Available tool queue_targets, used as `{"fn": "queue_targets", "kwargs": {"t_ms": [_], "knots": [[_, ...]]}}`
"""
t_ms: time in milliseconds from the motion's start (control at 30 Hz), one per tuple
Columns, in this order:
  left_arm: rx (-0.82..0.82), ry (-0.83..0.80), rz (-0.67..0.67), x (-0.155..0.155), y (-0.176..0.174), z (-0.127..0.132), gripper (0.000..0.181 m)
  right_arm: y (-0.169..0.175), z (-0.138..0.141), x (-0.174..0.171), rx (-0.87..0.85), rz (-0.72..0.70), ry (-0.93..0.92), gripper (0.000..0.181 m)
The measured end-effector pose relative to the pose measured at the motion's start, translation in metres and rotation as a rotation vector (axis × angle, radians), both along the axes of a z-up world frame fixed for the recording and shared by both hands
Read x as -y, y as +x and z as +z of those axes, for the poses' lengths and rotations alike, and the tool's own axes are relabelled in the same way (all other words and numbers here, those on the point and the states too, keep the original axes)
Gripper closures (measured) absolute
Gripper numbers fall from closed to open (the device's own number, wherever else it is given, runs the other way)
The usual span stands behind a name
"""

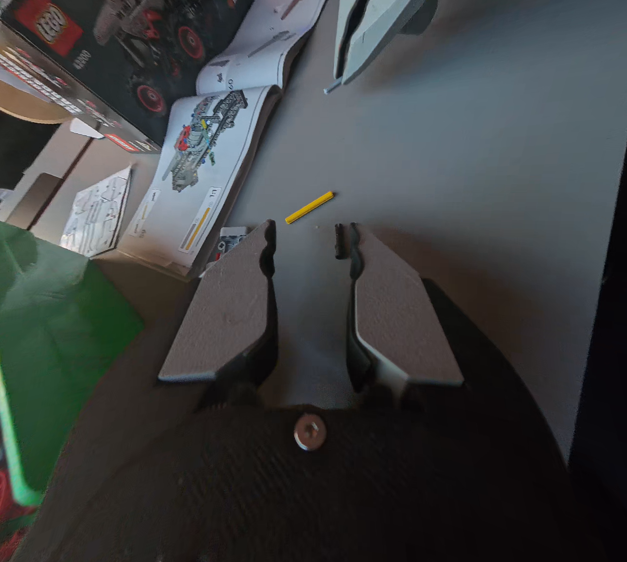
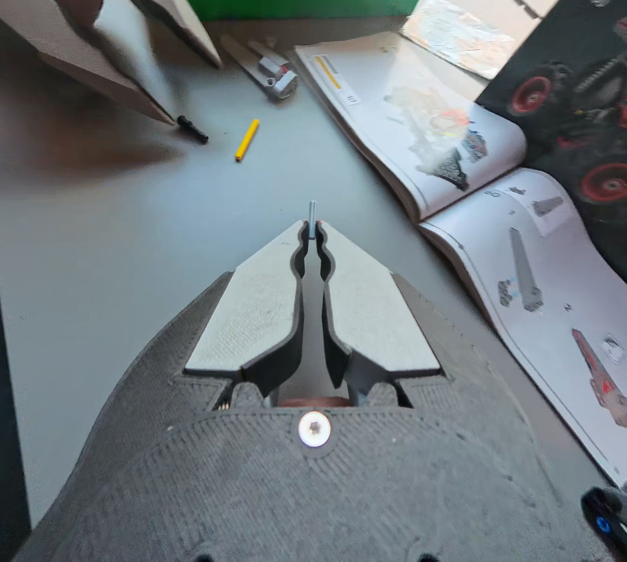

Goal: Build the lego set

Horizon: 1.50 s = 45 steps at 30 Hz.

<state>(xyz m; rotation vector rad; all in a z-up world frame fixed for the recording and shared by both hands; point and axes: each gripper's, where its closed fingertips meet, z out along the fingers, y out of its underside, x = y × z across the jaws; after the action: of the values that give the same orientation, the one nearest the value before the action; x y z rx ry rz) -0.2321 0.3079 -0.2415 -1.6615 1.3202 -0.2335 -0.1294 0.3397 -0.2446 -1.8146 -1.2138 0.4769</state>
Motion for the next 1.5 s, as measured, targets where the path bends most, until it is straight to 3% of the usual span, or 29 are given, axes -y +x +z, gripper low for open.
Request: {"fn": "queue_targets", "kwargs": {"t_ms": [33, 300, 400, 600, 1500], "knots": [[0.017, 0.028, 0.001, 0.002, -0.002, 0.004, 0.140, 0.004, 0.003, -0.003, -0.020, -0.013, 0.003, 0.181], [0.193, 0.117, 0.025, 0.010, -0.034, 0.034, 0.157, 0.026, 0.011, -0.013, -0.088, -0.078, 0.006, 0.180], [0.188, 0.051, -0.039, 0.016, -0.029, 0.029, 0.159, 0.028, 0.015, -0.014, -0.125, -0.081, -0.005, 0.181], [0.174, 0.067, -0.012, 0.013, -0.030, 0.028, 0.161, 0.032, 0.027, -0.014, -0.186, -0.102, 0.051, 0.180], [0.197, 0.081, -0.063, 0.020, -0.027, 0.032, 0.163, 0.032, 0.025, -0.014, -0.128, -0.113, 0.114, 0.180]]}}
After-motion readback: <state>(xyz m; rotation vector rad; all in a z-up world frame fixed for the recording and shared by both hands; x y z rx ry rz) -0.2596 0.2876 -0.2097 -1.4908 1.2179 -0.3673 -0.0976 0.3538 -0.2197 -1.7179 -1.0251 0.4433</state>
